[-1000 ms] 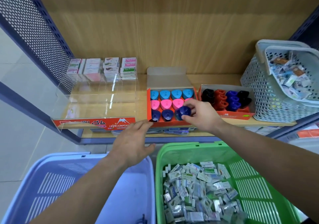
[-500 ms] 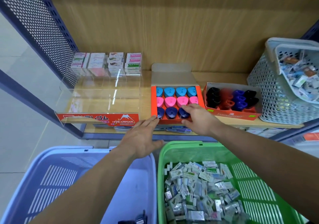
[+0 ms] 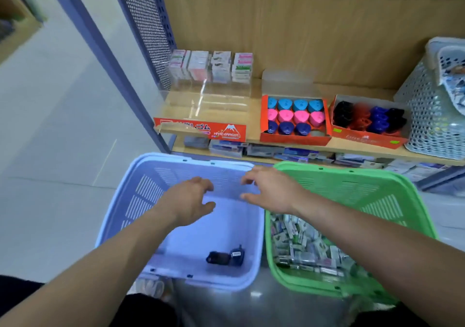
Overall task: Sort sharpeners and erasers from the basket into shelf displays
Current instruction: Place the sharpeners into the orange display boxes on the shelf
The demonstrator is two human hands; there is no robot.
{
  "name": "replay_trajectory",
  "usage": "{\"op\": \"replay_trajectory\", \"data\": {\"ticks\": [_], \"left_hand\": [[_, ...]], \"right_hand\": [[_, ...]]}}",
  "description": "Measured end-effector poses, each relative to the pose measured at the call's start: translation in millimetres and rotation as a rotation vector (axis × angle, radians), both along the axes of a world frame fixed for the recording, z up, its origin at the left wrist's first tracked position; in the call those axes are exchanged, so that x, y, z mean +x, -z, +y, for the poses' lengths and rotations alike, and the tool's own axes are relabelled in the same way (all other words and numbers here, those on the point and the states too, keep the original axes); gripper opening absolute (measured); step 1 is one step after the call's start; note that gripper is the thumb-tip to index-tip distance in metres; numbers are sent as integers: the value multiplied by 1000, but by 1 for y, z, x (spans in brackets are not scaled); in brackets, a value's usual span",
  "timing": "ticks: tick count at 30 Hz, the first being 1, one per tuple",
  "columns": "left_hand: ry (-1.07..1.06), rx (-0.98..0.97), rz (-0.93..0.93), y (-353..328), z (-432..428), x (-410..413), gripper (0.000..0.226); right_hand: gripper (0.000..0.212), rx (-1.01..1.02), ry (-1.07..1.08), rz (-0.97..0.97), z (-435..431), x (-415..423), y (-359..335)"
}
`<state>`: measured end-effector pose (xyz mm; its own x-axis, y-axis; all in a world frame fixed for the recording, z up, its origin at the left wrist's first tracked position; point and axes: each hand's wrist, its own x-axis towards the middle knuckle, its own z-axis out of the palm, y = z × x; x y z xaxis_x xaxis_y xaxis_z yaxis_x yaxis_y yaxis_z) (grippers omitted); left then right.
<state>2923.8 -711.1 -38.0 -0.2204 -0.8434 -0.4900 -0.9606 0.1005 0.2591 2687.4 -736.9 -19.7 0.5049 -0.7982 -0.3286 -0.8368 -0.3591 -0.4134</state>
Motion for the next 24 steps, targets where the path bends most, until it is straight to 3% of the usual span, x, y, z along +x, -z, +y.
{"op": "replay_trajectory", "data": {"ticks": [3, 9, 14, 18, 22, 24], "left_hand": [[-24, 84, -69, 23, 38, 44, 51], [-109, 189, -78, 44, 72, 105, 53], [-165, 145, 19, 51, 73, 120, 48], [-166, 180, 65, 66, 83, 122, 45], [-180, 198, 81, 74, 83, 126, 45], [-194, 189, 96, 77, 81, 126, 43]], "right_hand": [[42, 79, -79, 49, 24, 29, 33], [45, 300, 5, 61, 39, 96, 125], [63, 572, -90, 371, 45, 117, 197], [62, 679, -131, 476, 51, 122, 216], [49, 691, -179, 462, 57, 122, 216], [53, 685, -203, 456, 56, 122, 218]]}}
